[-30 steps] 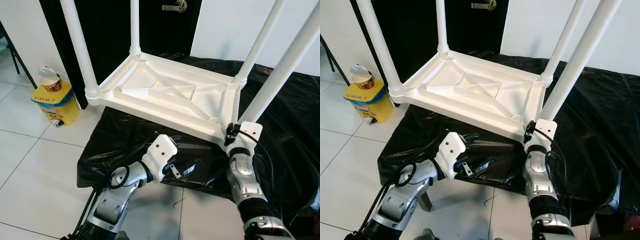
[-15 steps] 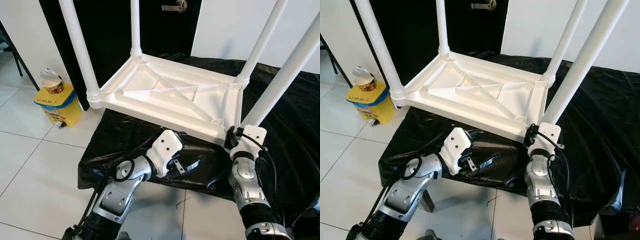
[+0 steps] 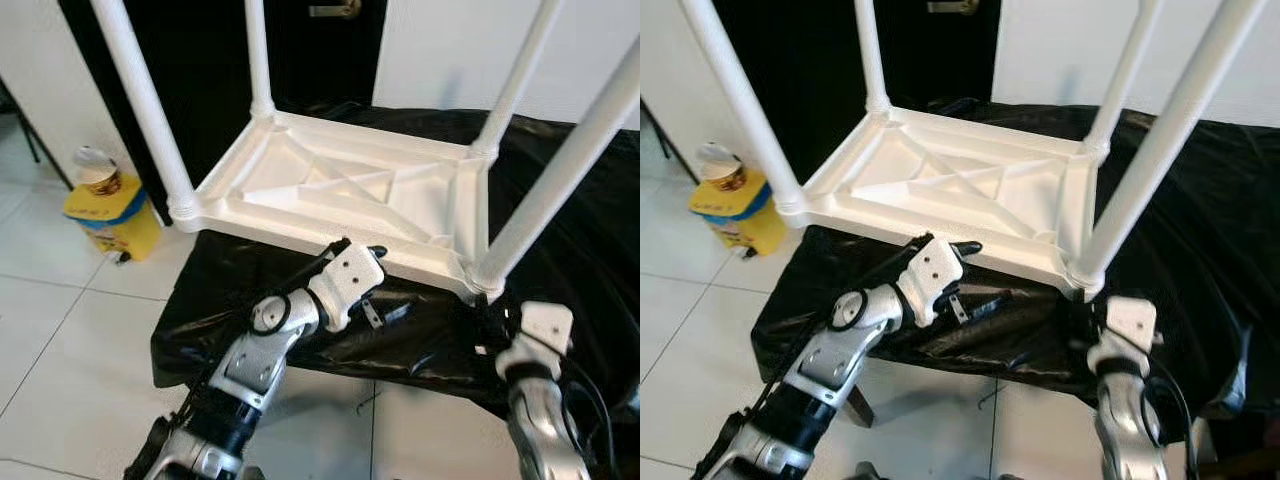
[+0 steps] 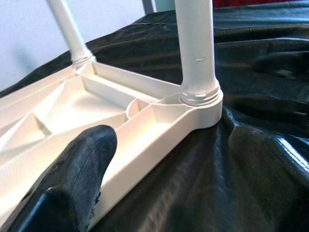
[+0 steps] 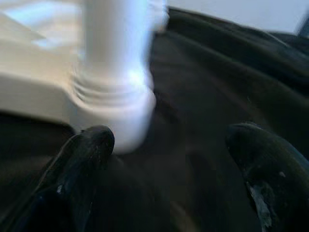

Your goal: Building children table

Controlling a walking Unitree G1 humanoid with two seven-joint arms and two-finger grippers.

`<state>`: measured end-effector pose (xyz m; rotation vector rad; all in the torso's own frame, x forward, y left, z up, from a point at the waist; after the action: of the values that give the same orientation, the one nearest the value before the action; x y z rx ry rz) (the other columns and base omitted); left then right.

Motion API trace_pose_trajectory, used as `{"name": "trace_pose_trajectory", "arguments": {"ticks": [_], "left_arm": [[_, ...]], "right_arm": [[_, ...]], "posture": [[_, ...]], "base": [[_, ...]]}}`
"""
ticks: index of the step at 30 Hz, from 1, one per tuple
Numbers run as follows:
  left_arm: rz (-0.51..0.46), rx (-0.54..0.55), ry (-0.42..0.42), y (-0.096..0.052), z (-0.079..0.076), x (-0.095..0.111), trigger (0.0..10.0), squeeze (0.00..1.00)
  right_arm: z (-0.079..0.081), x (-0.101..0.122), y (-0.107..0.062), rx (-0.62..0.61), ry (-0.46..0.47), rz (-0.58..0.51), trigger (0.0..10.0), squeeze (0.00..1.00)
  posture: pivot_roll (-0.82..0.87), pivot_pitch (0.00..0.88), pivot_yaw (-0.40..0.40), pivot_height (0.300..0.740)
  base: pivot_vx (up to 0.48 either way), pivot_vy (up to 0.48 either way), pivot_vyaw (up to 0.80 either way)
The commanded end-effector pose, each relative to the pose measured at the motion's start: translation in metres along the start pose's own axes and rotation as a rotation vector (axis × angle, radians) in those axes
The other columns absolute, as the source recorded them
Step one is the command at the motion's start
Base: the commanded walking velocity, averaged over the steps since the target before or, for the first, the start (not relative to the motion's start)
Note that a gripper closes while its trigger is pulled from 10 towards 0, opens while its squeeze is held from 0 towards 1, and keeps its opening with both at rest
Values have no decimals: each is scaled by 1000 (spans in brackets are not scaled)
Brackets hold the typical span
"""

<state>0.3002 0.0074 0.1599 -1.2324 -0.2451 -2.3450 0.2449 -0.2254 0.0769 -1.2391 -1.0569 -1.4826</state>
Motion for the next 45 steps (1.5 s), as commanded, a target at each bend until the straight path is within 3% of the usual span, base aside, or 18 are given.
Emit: {"name": "trace_pose_trajectory", "arguments": {"ticks": [1, 6, 10, 12, 14, 15, 19, 23, 25, 32, 38, 45], "left_arm": [[66, 218, 18, 1, 23, -7, 10000, 0], [87, 269, 30, 1, 37, -12, 10000, 0], [109, 324, 51, -2, 57, -15, 10000, 0], [130, 331, 83, -7, 65, -19, 10000, 0], [130, 331, 83, -7, 65, -19, 10000, 0], [161, 340, 107, -14, 71, -25, 10000, 0], [175, 349, 115, -18, 74, -29, 10000, 0], [221, 372, 139, -32, 81, -38, 10000, 0], [282, 401, 172, -50, 89, -49, 10000, 0], [355, 434, 207, -69, 101, -60, 10000, 0], [374, 445, 164, -73, 101, -64, 10000, 0], [432, 423, 186, -73, 106, -72, 10000, 0]], "right_arm": [[9, 3, -11, 95, 5, -5, 10000, 0], [20, -1, -27, 223, 13, 36, 10000, 0], [36, -4, -37, 397, 21, 93, 10000, 0], [49, -2, -36, 494, 45, 118, 10000, 0], [49, -2, -36, 494, 45, 118, 10000, 0], [59, -2, -32, 556, 57, 128, 10000, 0], [63, -1, -31, 581, 61, 132, 10000, 0], [76, -2, -25, 615, 70, 130, 10000, 0], [94, 1, -14, 648, 87, 108, 10000, 0], [117, 7, 9, 610, 129, 64, 10000, 0], [123, 13, 31, 497, 174, 16, 10000, 0], [121, 19, 52, 361, 186, -34, 10000, 0]], "posture": [[-183, 56, -20, 740], [-191, 55, -10, 740], [-182, 61, -1, 740], [-152, 65, -7, 740], [-152, 65, -7, 740], [-132, 65, -12, 740], [-132, 65, -12, 740], [-85, 66, -30, 740], [-54, 62, -42, 740], [-15, 52, -41, 740], [25, 37, -34, 740], [48, 55, -15, 740]], "base": [[0, 0, 0], [0, 0, 0], [0, 0, 0], [0, 0, 0], [0, 0, 0], [0, 0, 0], [0, 0, 0], [0, 0, 0], [0, 0, 0], [0, 0, 0], [0, 0, 0], [0, 0, 0]]}}
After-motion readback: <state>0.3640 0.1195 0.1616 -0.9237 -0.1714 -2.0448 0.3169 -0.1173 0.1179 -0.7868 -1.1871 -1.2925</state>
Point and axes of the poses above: a point about 5 cm out from each wrist's last joint towards the gripper, its own y axis pointing out of the wrist towards the gripper, its own x axis along the axis of the wrist's last joint, z = x × y, the point moved 2 cm from there along y, pointing out of the wrist towards the gripper, and after that the axes turned 14 degrees about y, right-handed, at the moved point
